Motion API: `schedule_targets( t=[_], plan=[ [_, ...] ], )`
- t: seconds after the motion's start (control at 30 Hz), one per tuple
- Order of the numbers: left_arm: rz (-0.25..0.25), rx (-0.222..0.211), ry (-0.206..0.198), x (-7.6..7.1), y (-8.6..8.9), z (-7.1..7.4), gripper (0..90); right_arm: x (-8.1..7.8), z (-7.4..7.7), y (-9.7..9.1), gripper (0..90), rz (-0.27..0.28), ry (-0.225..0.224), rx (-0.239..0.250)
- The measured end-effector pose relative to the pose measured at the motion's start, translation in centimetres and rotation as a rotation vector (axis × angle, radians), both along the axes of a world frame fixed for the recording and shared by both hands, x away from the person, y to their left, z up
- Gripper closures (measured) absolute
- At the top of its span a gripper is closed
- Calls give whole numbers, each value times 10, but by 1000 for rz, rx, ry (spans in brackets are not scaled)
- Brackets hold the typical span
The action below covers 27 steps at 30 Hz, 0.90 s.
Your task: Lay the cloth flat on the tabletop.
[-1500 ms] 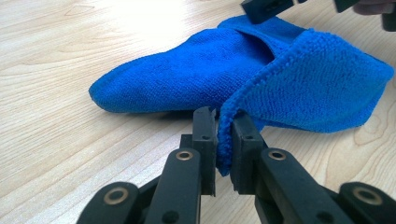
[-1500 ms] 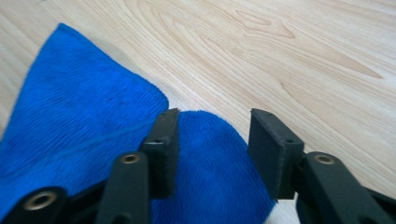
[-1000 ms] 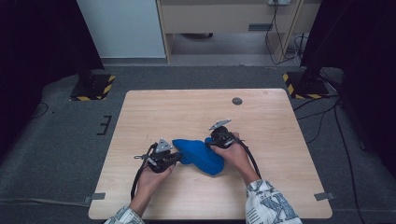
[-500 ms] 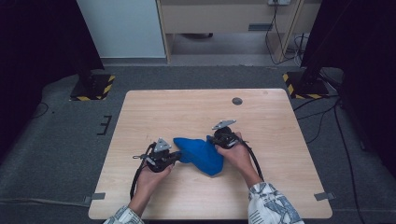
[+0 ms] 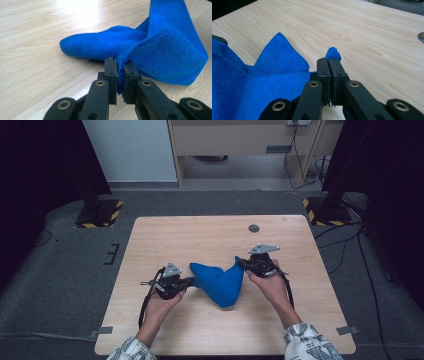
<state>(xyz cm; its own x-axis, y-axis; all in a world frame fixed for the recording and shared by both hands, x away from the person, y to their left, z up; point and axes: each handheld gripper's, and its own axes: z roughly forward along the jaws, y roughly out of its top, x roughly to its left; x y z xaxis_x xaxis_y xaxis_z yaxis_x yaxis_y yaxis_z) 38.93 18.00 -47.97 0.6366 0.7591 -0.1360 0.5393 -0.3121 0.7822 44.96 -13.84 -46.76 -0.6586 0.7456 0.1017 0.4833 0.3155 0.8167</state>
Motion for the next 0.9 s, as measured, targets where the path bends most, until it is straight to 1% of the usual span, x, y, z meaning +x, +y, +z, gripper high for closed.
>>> schedule_targets(
  t=[0.07,0.17,0.27,0.3,0.33,0.4,0.47,0.53,0.63,0.67,0.77,0.83,0.9],
  plan=[
    [-5,-11,1,3,-1,3,833,0,2,-6,880,-8,-10,2],
    [-24,-33,-9,8,-3,7,826,0,5,-14,880,-28,-14,14],
    [-43,-96,-2,14,-1,9,823,1,9,-21,881,-43,-23,24],
    [-43,-96,-2,14,-1,9,824,1,10,-23,881,-49,-23,26],
    [-40,-121,3,17,1,10,830,2,12,-24,882,-55,-24,30],
    [-38,-141,5,18,1,12,844,2,14,-26,882,-61,-27,34],
    [-47,-146,0,19,2,14,862,1,16,-29,883,-66,-32,37],
    [-45,-145,-12,19,2,17,866,1,17,-30,884,-69,-34,36],
    [-26,-154,-23,19,3,23,867,0,19,-32,885,-76,-44,36],
    [-19,-162,-20,19,3,24,867,-1,20,-32,885,-77,-50,37],
    [-7,-144,-25,21,6,29,868,-3,24,-35,886,-90,-68,50],
    [1,-140,-27,21,7,32,869,-5,28,-39,887,-94,-76,70],
    [11,-136,-35,22,9,36,869,-6,32,-41,886,-94,-89,69]
  ],
)
